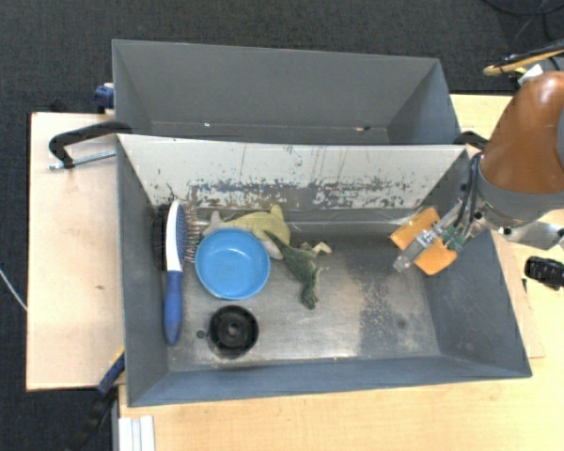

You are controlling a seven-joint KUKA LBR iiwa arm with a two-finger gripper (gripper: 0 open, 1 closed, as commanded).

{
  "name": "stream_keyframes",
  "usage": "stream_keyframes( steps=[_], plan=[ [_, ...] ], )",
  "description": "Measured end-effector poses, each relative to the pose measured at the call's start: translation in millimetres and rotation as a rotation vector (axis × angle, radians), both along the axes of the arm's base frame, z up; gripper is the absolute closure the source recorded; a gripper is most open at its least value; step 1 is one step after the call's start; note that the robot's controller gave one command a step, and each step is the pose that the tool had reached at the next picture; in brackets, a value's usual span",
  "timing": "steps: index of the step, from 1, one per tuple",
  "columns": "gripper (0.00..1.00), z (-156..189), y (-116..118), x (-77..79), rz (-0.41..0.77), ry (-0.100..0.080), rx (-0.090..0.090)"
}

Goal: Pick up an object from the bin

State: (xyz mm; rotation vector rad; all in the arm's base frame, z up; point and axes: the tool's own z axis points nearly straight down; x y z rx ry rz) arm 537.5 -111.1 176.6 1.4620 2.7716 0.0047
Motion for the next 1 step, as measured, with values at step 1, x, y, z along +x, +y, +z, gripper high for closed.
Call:
stream_keyframes(
  steps=[1],
  plan=[
    [1.00, 5.0, 0.5, 1.0, 0.002, 0.004, 0.001]
  ],
)
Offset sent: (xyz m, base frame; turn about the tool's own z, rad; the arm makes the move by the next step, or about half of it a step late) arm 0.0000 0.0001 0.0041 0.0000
